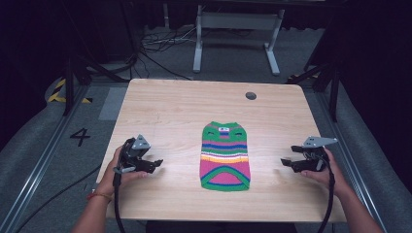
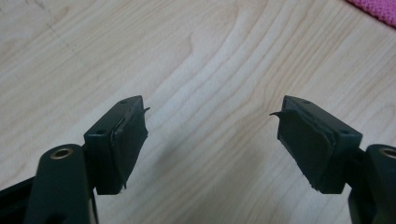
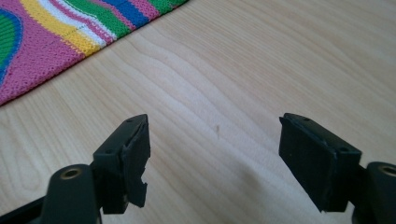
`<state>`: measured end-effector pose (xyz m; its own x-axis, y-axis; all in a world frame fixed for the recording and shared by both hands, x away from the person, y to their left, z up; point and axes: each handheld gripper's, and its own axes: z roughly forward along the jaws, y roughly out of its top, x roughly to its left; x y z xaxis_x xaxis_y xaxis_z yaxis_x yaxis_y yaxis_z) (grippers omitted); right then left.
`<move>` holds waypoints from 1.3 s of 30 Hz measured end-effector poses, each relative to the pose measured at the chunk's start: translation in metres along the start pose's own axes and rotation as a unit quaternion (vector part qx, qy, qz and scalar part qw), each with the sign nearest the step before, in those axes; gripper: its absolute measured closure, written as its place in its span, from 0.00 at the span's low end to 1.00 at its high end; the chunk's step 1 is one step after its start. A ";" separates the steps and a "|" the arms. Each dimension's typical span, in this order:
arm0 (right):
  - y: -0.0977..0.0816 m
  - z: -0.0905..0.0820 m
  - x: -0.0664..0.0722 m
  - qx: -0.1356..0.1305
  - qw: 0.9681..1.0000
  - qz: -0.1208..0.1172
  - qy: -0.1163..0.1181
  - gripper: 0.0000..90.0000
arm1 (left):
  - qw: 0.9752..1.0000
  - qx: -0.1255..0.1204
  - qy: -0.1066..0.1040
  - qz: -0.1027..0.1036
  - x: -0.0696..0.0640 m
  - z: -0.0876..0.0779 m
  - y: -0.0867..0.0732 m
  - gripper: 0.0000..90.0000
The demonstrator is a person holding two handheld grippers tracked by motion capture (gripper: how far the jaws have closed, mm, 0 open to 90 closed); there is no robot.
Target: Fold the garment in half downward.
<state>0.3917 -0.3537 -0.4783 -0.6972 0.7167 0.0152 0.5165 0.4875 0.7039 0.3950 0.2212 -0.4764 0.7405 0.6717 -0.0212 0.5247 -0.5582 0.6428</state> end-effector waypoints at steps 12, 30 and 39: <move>0.064 0.028 0.000 0.005 1.000 -0.020 0.000 0.35 | 1.000 -0.007 -0.013 0.019 0.000 0.032 0.059 0.33; 0.116 0.081 0.006 0.001 0.999 -0.029 0.020 0.41 | 0.999 -0.024 -0.017 0.020 -0.001 0.080 0.111 0.34; 0.135 0.114 0.005 0.004 1.000 -0.018 0.016 0.52 | 1.000 -0.019 -0.022 -0.005 -0.001 0.114 0.146 0.42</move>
<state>0.5147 -0.2278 -0.4644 -0.7309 0.6824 0.0130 0.4952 0.5171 0.6981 0.5189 0.0836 -0.4701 0.7535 0.6547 -0.0599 0.5163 -0.5328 0.6705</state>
